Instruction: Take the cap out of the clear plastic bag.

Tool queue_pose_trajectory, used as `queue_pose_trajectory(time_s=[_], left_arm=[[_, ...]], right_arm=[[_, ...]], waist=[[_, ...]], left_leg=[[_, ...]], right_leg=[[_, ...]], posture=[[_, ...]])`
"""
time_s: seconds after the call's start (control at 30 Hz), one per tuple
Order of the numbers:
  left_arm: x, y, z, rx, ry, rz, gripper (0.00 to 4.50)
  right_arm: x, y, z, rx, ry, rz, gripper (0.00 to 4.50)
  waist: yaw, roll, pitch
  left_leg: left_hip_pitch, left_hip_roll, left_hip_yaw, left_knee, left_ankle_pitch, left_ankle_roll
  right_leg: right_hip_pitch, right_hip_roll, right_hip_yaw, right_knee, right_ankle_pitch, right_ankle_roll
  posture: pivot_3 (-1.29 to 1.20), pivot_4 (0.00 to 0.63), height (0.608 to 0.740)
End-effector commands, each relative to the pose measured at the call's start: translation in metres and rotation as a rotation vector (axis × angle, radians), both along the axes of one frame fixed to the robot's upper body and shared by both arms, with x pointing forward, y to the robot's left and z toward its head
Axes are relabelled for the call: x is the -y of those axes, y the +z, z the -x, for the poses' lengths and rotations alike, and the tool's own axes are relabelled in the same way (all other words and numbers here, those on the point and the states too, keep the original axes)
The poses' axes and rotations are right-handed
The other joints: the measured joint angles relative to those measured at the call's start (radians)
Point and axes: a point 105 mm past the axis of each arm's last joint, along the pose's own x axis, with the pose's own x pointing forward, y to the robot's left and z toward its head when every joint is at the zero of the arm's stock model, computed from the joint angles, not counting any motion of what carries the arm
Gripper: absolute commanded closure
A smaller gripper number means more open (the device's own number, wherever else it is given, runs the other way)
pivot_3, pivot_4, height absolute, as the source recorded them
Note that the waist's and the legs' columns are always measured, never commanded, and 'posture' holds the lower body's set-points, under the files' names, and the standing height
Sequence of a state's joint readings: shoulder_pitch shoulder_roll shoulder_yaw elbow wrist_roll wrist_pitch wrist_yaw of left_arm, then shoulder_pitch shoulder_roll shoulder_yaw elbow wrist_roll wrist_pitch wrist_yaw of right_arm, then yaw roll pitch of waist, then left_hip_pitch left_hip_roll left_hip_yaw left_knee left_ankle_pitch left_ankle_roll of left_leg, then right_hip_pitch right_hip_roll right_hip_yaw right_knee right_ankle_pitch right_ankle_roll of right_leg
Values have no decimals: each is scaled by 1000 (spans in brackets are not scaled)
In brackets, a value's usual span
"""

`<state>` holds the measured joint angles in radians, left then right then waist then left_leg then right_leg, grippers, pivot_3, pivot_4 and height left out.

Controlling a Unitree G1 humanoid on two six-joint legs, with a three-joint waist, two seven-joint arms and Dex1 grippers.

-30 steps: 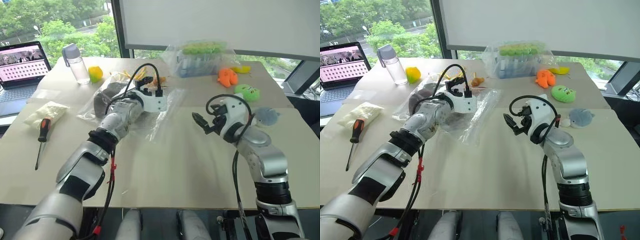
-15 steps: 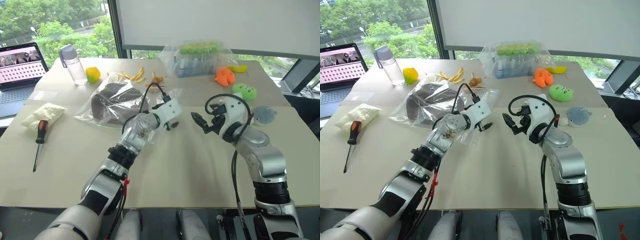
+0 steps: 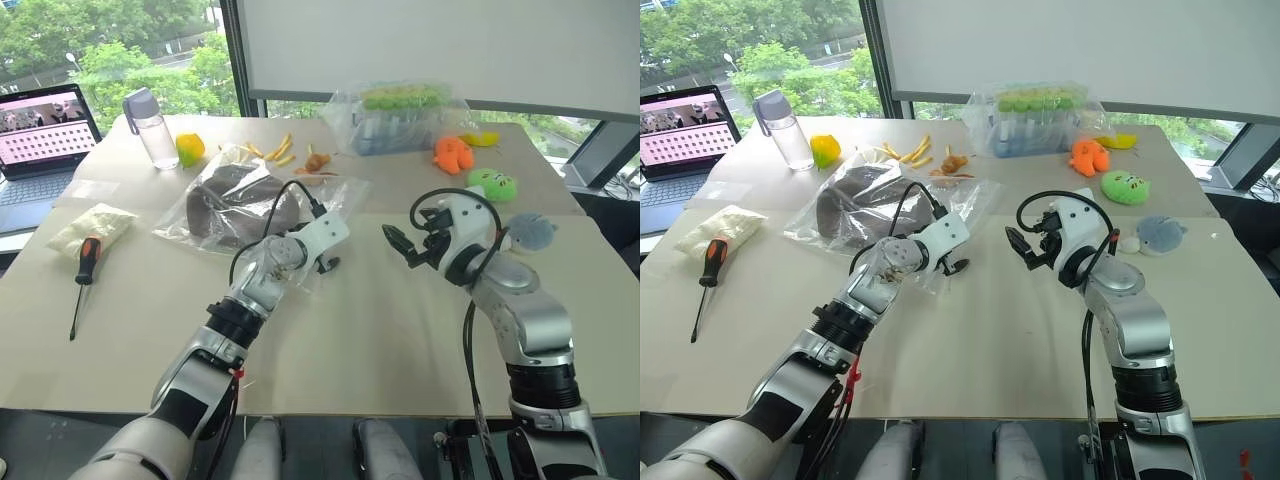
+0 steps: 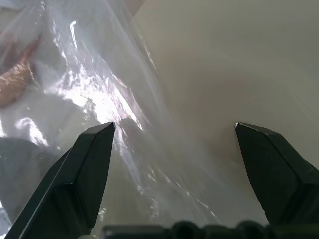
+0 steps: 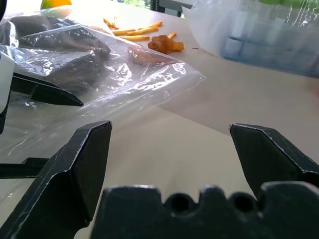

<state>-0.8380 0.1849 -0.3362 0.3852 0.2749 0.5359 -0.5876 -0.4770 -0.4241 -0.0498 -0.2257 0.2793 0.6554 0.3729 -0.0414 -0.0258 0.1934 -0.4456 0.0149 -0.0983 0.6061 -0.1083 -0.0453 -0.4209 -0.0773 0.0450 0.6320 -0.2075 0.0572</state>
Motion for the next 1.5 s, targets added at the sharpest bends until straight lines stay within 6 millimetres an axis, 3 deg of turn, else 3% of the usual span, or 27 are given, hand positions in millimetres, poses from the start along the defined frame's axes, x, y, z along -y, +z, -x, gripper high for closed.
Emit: queue_pose_trajectory(time_s=[0.03,0.07,0.17,0.47,0.67,0.77,0.9,1.0,1.13,1.4,1.5], left_arm=[[3,-6,8,-76,-6,44,360],[2,-8,10,-93,-3,48,360],[-4,-8,10,-93,11,44,1042],[-20,13,3,-89,105,157,4362],[-57,35,-5,-45,209,197,4440],[-82,53,-10,2,276,223,4440],[-98,79,-14,41,323,301,4440],[-87,100,-10,-47,302,519,4440],[-69,111,3,-174,242,688,4440],[-63,115,16,-244,210,709,4440],[-59,116,21,-264,188,714,4440]], right_arm=[[0,15,3,61,10,3,0],[0,15,3,61,11,3,0],[-1,14,3,58,12,4,0],[-2,11,3,47,20,10,0],[-7,9,1,41,39,11,0],[-10,8,-1,39,53,10,0],[-16,7,-3,35,76,9,0],[-24,6,-6,35,103,3,0],[-35,7,-8,40,141,-44,0],[-73,16,-9,39,264,-263,0],[-78,19,-10,39,285,-321,0]], waist=[[-1,0,0],[-1,0,0],[-1,0,0],[-3,0,0],[-8,0,0],[-7,0,0],[-3,0,0],[2,0,0],[0,0,0],[-20,0,0],[-21,0,0]], left_leg=[[0,0,0,0,0,0],[0,0,0,0,0,0],[0,0,0,0,0,0],[0,0,0,0,0,0],[1,0,0,0,0,0],[1,0,0,0,0,0],[0,0,0,0,0,0],[0,0,0,0,0,0],[0,0,0,0,0,0],[1,1,0,-1,0,0],[1,1,0,0,0,0]], right_leg=[[0,0,0,0,0,0],[0,0,0,0,0,0],[0,0,0,0,0,0],[0,0,0,0,0,0],[-1,0,0,0,0,0],[0,0,0,0,0,0],[-1,0,0,0,0,0],[0,0,0,0,0,0],[1,0,0,-2,1,1],[0,1,0,1,1,0],[1,1,0,0,1,0]], posture=[[0,150,740],[0,150,740],[0,150,740],[0,150,740],[0,150,740],[0,150,740],[0,150,740],[0,150,740],[0,150,740],[0,150,740],[0,150,740]])
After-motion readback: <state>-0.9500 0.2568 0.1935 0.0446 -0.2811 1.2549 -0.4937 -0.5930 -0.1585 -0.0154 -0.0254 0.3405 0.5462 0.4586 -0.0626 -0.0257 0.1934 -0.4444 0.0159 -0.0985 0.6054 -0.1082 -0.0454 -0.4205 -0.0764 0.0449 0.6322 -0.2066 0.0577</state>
